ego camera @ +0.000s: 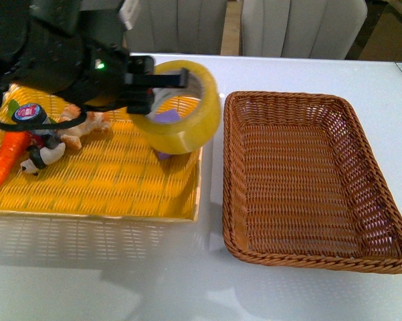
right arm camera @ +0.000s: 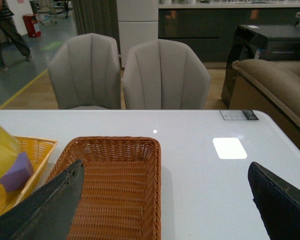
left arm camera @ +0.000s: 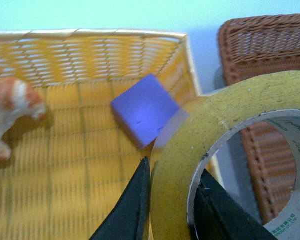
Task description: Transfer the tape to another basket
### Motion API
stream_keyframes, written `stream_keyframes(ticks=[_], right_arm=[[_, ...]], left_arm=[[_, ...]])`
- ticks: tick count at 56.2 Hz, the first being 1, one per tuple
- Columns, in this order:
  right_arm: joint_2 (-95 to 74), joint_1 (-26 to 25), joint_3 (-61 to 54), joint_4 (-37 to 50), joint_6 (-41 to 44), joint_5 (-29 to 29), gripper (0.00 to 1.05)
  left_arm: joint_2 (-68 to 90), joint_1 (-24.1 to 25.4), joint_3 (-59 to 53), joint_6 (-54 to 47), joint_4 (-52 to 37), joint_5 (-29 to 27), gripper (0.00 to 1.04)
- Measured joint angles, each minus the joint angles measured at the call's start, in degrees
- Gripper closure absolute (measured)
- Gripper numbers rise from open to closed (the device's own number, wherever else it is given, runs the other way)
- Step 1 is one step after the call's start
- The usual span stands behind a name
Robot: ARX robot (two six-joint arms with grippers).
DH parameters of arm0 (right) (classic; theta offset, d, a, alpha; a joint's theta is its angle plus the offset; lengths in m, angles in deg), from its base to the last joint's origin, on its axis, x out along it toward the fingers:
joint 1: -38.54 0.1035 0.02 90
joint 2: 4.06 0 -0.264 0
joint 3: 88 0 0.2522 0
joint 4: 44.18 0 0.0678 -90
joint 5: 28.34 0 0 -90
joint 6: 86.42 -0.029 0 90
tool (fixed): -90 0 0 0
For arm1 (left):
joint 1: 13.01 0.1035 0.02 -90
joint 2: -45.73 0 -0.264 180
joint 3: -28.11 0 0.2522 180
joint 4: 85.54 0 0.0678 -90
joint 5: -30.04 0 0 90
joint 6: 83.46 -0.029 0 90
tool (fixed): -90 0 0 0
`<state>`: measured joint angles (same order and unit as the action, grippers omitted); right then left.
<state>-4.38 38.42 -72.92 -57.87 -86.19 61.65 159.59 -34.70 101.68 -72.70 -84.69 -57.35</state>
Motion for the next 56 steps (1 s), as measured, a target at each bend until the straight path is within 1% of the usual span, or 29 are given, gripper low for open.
stream_keyframes(ticks=[15, 26, 37, 56], right_arm=[[0.0, 0.0, 0.0, 0.0, 0.0, 0.0, 0.09], [0.0, 0.0, 0.0, 0.0, 0.0, 0.0, 0.09], [0.0, 0.0, 0.0, 0.0, 0.0, 0.0, 0.09], [0.0, 0.0, 0.0, 0.0, 0.0, 0.0, 0.09]], left_arm=[[6.5, -8.6, 9.3, 3.8, 3.4, -0.5, 0.89], [11.3, -13.2, 13.6, 6.4, 4.7, 0.3, 0.89], [15.0, -15.5, 17.0, 7.8, 5.9, 0.2, 0.89], [18.3, -17.1, 18.5, 10.0, 6.6, 0.3, 0.89]])
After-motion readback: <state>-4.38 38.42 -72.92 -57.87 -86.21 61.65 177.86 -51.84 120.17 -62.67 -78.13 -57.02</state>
